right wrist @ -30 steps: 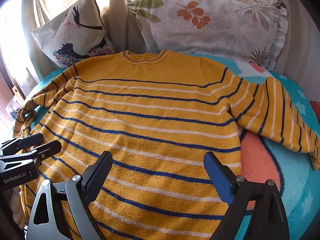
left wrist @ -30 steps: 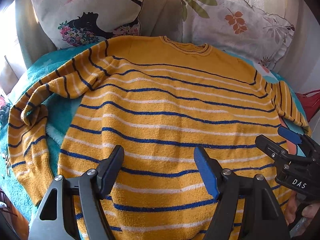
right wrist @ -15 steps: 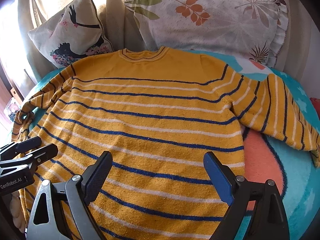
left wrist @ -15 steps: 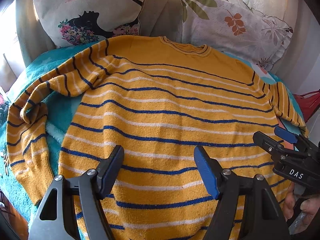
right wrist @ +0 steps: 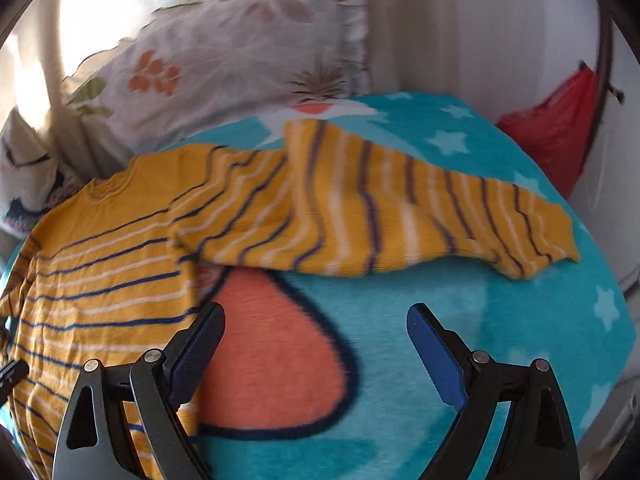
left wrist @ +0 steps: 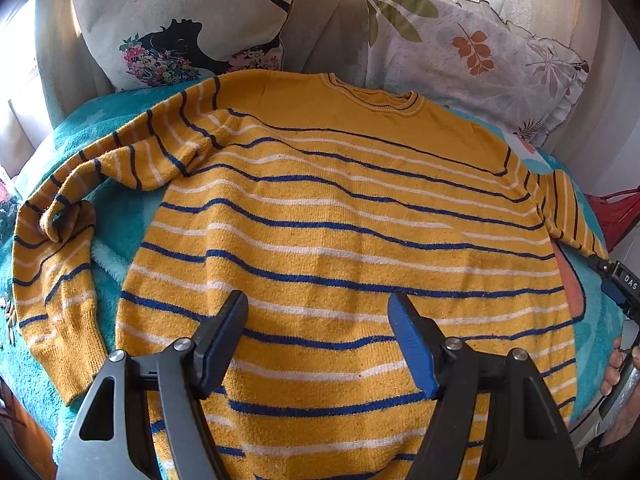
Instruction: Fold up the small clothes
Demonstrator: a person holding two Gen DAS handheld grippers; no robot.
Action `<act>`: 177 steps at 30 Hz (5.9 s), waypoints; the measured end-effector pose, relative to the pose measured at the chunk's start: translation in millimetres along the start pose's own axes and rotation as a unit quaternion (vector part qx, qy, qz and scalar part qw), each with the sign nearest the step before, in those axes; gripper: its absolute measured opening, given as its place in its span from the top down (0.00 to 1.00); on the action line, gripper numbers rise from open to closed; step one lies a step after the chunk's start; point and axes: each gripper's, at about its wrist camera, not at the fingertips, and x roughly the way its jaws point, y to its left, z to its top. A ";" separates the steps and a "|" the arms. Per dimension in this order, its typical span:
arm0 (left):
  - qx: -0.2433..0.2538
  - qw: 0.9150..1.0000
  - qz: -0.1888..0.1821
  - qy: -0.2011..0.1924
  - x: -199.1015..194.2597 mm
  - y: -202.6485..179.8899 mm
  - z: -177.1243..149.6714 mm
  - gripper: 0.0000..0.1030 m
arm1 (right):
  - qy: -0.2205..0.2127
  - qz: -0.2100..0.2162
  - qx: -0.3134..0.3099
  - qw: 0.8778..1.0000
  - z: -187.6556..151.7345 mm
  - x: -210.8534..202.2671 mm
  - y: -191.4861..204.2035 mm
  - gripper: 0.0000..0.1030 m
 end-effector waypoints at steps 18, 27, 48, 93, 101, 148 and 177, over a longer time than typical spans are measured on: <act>-0.010 1.000 0.000 0.007 -2.5 -6.0 3.9 0.31 | -0.034 0.091 0.272 0.957 57.9 37.6 -172.5 0.60; -0.057 0.998 0.021 -0.030 -23.3 37.7 14.8 0.31 | -0.102 -0.028 0.233 0.967 95.7 -6.9 -212.2 0.93; -0.172 0.982 0.038 -0.066 -59.1 154.6 -12.5 0.30 | 0.009 0.242 -0.127 0.962 77.5 15.3 202.4 0.93; -0.330 0.929 0.122 -0.116 -121.5 294.4 -65.6 0.30 | 0.078 0.353 -0.638 0.679 -268.3 -52.0 496.1 0.64; -0.304 0.937 0.115 -0.124 -129.3 275.8 -50.7 0.30 | 0.104 0.441 -0.457 0.765 -138.2 -63.1 488.1 0.91; -0.154 0.988 0.014 0.007 -33.4 120.5 -9.1 0.29 | 0.025 0.243 -0.068 0.967 61.5 38.1 121.4 0.45; -0.146 0.987 -0.067 0.018 -59.9 106.4 -94.4 0.91 | 0.131 0.281 -0.156 0.938 -135.1 -64.8 79.1 0.37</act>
